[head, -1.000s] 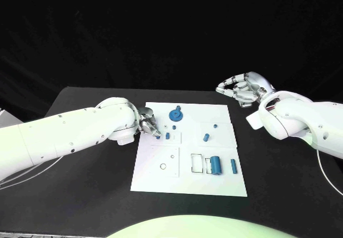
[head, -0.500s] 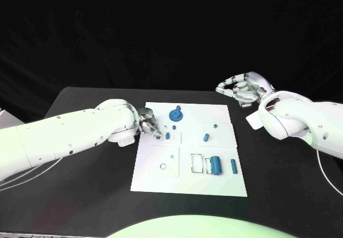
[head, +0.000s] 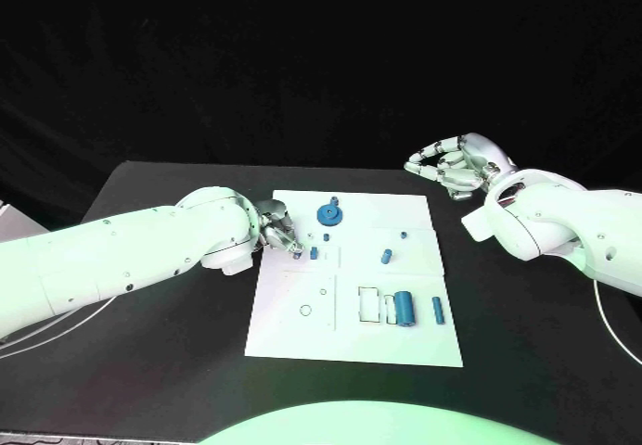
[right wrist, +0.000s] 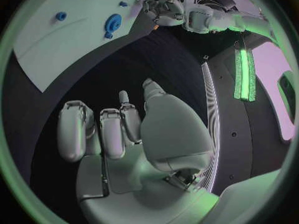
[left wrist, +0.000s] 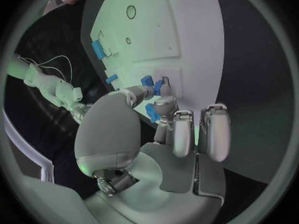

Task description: Assemble the parts on the task board

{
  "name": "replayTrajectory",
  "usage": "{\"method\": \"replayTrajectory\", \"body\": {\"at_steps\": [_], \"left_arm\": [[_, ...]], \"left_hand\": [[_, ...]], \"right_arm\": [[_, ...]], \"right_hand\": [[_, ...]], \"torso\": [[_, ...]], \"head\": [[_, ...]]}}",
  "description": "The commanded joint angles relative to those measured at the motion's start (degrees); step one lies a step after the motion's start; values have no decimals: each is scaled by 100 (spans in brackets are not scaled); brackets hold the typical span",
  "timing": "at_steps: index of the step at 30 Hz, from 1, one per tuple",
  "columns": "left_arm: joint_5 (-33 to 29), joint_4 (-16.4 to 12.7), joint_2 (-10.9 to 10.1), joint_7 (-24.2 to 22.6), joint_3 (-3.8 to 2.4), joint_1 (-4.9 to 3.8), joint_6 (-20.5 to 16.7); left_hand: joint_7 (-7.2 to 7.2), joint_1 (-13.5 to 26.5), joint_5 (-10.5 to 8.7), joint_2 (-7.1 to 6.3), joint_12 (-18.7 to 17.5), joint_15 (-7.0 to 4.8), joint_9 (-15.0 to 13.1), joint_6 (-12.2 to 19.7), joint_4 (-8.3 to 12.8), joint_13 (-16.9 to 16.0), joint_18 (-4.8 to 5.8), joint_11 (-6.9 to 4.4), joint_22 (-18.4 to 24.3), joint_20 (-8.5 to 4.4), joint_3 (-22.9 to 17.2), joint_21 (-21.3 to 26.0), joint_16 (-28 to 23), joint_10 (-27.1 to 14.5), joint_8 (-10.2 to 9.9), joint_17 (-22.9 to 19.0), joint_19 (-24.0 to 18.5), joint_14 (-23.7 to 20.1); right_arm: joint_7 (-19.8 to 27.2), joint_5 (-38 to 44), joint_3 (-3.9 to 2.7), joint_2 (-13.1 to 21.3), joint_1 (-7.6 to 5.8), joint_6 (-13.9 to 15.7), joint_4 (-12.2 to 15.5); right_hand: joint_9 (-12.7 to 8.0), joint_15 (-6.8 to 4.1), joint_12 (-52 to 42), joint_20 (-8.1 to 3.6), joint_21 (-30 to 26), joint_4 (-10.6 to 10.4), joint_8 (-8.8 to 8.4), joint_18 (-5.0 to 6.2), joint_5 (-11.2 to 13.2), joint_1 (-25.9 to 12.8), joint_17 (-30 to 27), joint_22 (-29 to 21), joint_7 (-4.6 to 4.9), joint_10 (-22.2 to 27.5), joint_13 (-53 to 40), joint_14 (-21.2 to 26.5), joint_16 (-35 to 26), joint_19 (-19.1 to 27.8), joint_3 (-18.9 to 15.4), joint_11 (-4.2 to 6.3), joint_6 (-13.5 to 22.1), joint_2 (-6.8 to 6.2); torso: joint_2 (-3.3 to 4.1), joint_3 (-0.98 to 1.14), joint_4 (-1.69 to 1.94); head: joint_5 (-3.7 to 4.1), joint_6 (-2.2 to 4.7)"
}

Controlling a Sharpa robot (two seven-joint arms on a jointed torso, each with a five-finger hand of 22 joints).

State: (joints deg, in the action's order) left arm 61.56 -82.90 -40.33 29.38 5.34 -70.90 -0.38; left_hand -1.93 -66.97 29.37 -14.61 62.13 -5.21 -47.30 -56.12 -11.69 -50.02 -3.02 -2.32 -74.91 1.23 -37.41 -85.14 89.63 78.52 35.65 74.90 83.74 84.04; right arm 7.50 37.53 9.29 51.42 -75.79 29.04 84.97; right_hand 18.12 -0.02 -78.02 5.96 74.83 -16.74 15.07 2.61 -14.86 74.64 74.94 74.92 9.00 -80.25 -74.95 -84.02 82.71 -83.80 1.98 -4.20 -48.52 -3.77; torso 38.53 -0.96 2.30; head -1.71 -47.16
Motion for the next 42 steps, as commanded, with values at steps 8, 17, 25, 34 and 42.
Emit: {"method": "replayTrajectory", "body": {"at_steps": [8,17,25,34,42], "left_arm": [[144,-39,-25,-36,-3,2,37],[153,-39,-28,9,-2,3,177],[158,-45,-42,36,-1,3,272],[155,-60,-50,44,-1,3,337],[157,-56,-50,48,-1,3,356]], "left_hand": [[13,-87,19,22,24,10,-15,-55,944,-6,98,-14,-719,15,-977,-27,37,39,19,1510,83,596],[13,-87,19,22,24,10,-15,-55,944,-6,98,-14,-719,15,-977,-27,37,39,19,1510,83,596],[14,-87,19,18,26,9,-14,-59,950,-9,99,-15,-725,14,-985,-31,37,43,20,1510,87,596],[14,-86,19,16,28,8,-14,-61,953,-13,99,-16,-722,14,-991,-30,37,46,20,1510,85,596],[14,-86,19,16,28,8,-14,-61,953,-13,99,-16,-722,14,-991,-30,37,46,20,1510,85,596]], "right_arm": [[80,49,-1,-1,3,-15,1],[83,49,-1,-11,3,-23,-9],[82,49,-1,-15,3,-27,-17],[84,49,-1,-23,4,-31,-26],[85,49,-1,-25,4,-33,-27]], "right_hand": [[7,-32,28,-40,-21,9,13,78,-38,-11,123,545,-1,20,-351,-257,-19,-11,-34,11,57,53],[6,-32,26,-41,-17,10,20,77,-39,-7,127,550,-2,16,-350,-259,-20,-15,-40,12,59,62],[6,-32,26,-41,-17,10,20,77,-39,-7,127,550,-2,16,-350,-259,-20,-15,-40,12,59,62],[6,-32,26,-41,-17,10,20,77,-39,-7,127,550,-2,16,-350,-259,-20,-15,-40,12,59,62],[6,-32,26,-41,-17,10,20,77,-39,-7,127,550,-2,16,-350,-259,-20,-15,-40,12,59,62]], "torso": [[-3,1,0],[-4,1,-3],[-4,0,4],[-1,-2,-8],[2,2,1]], "head": [[-11,-27],[-22,-26],[-22,-30],[-33,-34],[-28,-43]]}}
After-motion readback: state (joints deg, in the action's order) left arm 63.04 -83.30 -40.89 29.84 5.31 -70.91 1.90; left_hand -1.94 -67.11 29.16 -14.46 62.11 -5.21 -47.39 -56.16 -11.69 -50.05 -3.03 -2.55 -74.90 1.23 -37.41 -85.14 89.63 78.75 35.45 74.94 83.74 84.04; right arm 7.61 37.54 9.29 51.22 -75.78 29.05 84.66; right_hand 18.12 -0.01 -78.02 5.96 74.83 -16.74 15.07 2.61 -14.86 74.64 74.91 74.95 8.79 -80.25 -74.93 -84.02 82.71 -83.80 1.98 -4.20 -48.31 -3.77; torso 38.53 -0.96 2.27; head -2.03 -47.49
